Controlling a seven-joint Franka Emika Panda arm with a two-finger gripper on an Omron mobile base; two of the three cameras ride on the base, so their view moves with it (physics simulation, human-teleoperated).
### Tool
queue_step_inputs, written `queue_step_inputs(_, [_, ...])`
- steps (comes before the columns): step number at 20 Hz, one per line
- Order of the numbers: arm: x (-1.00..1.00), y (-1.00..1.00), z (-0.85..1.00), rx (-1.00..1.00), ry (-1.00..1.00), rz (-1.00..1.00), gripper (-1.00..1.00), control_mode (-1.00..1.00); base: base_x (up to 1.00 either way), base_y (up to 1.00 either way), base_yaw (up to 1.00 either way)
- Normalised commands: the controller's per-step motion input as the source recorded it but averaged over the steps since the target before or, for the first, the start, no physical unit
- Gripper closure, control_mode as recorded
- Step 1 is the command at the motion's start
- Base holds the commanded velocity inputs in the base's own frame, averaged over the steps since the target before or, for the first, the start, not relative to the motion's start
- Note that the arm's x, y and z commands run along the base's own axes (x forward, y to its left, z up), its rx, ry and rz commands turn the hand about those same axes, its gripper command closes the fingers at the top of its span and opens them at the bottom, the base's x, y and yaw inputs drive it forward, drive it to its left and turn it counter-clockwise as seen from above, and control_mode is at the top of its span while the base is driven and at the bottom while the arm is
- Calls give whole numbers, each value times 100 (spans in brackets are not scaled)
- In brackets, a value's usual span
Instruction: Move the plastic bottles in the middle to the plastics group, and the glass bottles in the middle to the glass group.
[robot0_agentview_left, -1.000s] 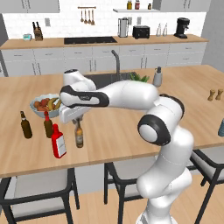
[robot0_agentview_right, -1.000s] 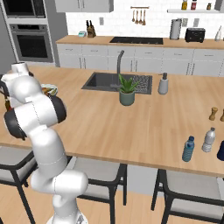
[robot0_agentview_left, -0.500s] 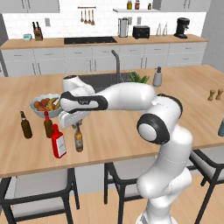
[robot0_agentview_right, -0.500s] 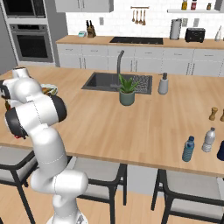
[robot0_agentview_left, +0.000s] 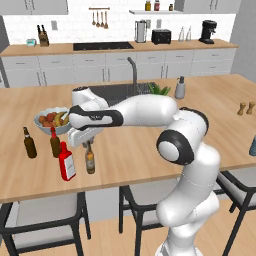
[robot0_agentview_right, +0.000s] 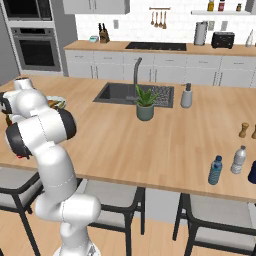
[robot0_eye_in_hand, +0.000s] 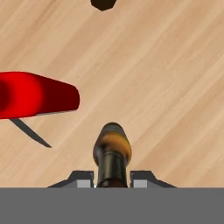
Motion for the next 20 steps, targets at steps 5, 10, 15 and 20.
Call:
queue_step_inputs(5, [0,0,0,0,0,0,-100,-100,0,0,0])
queue_step_inputs(10, [-2,0,0,0,0,0,-100,-100,0,0,0])
queue_step_inputs(15, [-28,-15,53,0,-3,0,-100,-100,0,0,0])
queue_step_inputs(20, [-64,-73,61,0,-6,0,-100,-100,0,0,0])
